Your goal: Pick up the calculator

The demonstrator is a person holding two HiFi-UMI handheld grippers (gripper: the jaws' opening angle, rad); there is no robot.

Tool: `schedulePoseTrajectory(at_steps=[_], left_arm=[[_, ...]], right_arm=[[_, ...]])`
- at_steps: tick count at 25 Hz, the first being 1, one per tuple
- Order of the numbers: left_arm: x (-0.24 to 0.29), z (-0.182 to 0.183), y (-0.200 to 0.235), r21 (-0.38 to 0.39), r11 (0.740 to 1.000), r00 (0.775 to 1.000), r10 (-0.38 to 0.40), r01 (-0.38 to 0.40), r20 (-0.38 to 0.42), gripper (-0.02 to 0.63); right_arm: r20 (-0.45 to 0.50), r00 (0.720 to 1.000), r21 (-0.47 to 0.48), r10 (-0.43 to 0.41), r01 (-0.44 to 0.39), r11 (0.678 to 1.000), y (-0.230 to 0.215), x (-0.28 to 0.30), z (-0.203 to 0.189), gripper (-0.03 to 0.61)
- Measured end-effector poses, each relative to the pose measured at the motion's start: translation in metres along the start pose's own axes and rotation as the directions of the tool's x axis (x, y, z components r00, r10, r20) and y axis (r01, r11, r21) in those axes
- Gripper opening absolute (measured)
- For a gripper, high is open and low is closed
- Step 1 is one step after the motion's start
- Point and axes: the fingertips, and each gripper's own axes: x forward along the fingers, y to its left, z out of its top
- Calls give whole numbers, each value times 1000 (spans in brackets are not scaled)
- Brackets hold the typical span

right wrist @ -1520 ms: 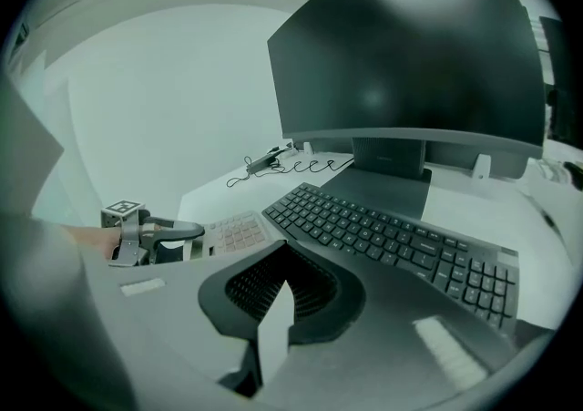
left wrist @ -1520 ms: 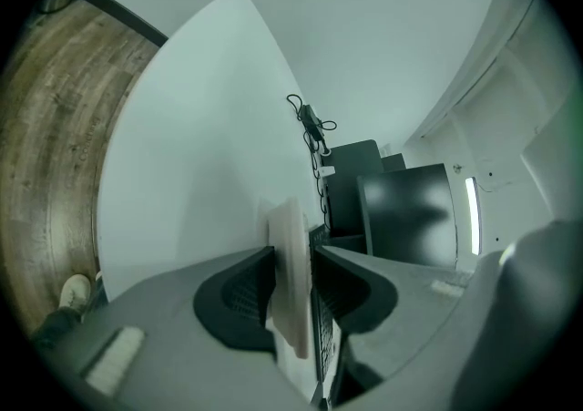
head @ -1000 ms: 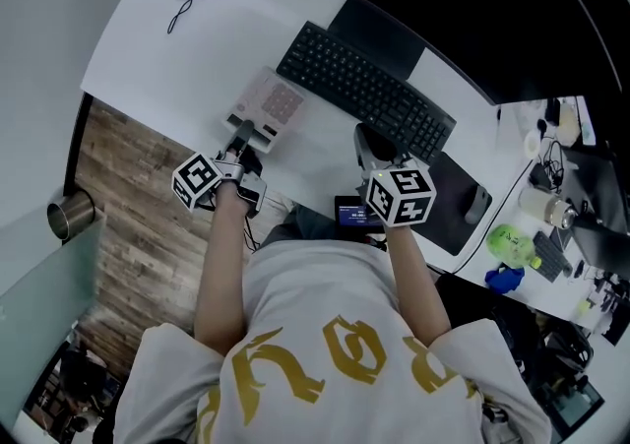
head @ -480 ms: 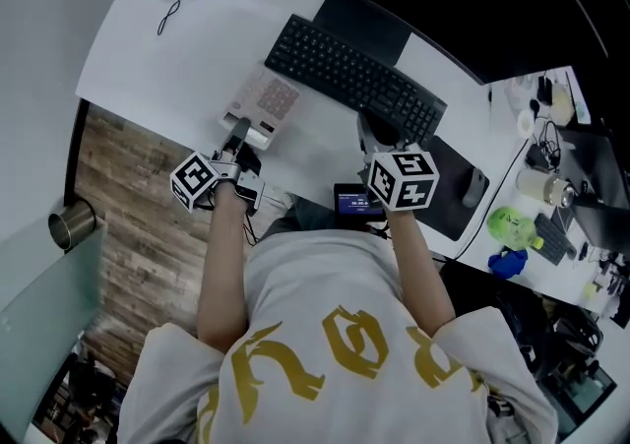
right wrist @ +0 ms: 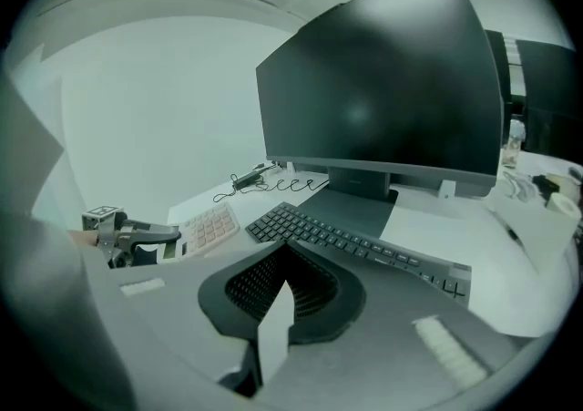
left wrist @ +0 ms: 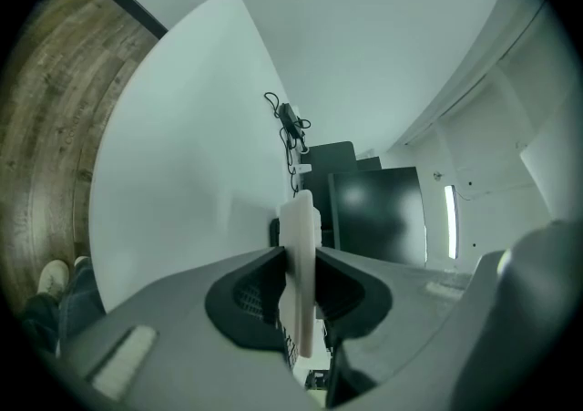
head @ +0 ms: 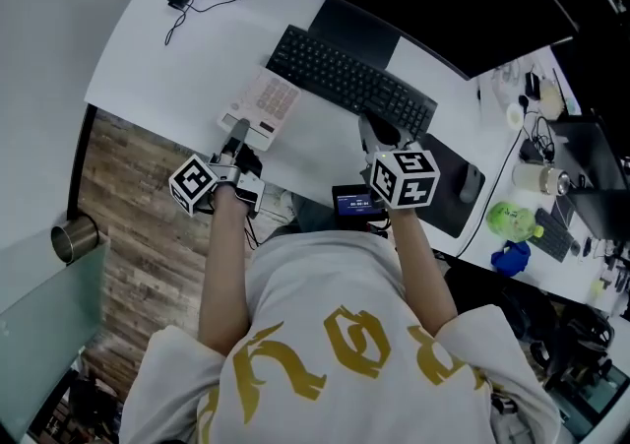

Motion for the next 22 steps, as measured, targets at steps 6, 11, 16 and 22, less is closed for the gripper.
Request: schedulePoseTrajectory(at_steps=[6,11,16,22], left_arm=[[-14,-5,-23,10,999,999,-40,40,11,72],[-30,-12,-38,7,997,997,-77,77,26,72],[-46,-17,-47,2,995,994,-96,96,41,72],[-62,-20,-55,16,994,992,-112,112,54,72]], right_arm=[[42,999,1,-9,9,1000,1,-16,8,26],[65,998,-15,-3,4,1000,14,-28,3,26],[105,994,-33,17,-14,999,35,-40,4,26],[112,993,-55,38,-32,998,50,-49,0,26]])
